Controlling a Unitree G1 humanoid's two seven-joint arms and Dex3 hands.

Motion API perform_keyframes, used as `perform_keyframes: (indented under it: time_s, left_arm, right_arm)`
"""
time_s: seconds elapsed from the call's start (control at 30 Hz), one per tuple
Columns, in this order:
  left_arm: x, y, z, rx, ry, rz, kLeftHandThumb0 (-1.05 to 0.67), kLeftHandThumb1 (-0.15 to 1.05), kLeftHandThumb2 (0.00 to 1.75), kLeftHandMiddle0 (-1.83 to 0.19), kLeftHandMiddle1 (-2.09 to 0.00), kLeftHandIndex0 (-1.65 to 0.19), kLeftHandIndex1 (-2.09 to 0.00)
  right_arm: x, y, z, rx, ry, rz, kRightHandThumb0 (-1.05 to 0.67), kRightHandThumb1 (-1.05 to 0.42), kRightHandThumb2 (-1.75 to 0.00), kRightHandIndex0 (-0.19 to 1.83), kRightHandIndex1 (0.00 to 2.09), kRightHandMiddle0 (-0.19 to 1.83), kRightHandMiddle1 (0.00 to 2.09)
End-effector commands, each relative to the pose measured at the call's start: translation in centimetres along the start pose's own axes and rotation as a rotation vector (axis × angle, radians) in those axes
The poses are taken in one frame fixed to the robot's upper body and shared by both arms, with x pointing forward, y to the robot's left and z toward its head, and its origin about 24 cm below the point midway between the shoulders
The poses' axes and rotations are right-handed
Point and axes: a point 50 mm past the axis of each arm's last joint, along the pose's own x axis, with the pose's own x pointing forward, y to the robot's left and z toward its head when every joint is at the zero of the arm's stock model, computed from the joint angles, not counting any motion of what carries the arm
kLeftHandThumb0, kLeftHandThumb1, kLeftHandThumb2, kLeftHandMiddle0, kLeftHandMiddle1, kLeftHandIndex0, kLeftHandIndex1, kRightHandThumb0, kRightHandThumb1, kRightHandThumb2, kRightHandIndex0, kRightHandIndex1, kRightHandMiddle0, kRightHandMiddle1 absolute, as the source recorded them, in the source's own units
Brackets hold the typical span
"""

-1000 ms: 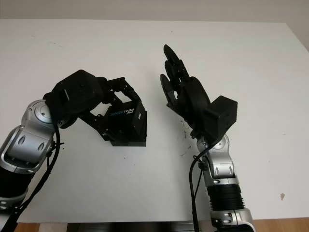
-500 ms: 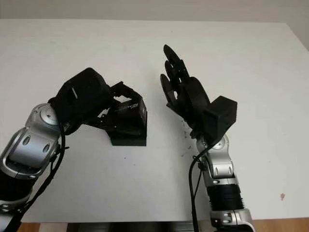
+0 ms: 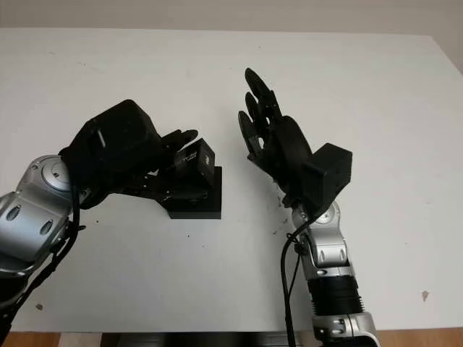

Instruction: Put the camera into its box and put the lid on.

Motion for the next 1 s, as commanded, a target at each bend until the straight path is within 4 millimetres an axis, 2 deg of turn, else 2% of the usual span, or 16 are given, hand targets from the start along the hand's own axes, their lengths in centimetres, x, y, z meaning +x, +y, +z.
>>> perform_keyframes:
  time_s: [0.0, 0.27, 0.37, 0.77, 0.97]
  left_arm:
    - [-0.12, -1.0, 0.33, 0.036, -0.03, -0.061, -0.43, 1.05, 0.22, 0.18, -0.06, 0.18, -0.08]
    - [-0.24, -1.18, 0.33, 0.046, -0.036, -0.087, -0.44, 1.05, 0.23, 0.19, -0.01, 0.19, -0.05]
    - [-0.28, -1.21, 0.37, 0.063, -0.042, -0.086, -0.46, 1.05, 0.23, 0.14, -0.03, 0.15, -0.07]
    - [-0.47, -1.23, 0.32, 0.052, -0.04, -0.097, -0.46, 1.05, 0.24, 0.16, -0.04, 0.15, -0.06]
    - [-0.81, -1.34, 0.46, 0.068, -0.066, -0.109, -0.46, 1.05, 0.24, 0.08, -0.08, 0.1, -0.09]
  right_arm:
    - [-0.01, 0.06, 0.23, -0.008, -0.009, -0.005, -0.67, -1.05, -0.56, -0.07, 0.05, -0.18, 0.32]
    - [-0.01, 0.11, 0.21, -0.015, -0.009, -0.009, -0.65, -1.05, -0.56, -0.06, 0.06, -0.19, 0.33]
    - [-0.01, 0.12, 0.23, -0.033, -0.006, -0.014, -0.65, -1.05, -0.56, -0.06, 0.06, -0.18, 0.34]
    - [0.06, 0.23, 0.15, -0.024, -0.004, -0.022, -0.65, -1.05, -0.54, -0.04, 0.07, -0.18, 0.36]
    - [0.11, 0.28, 0.15, -0.024, -0.003, -0.021, -0.65, -1.05, -0.54, -0.03, 0.07, -0.18, 0.37]
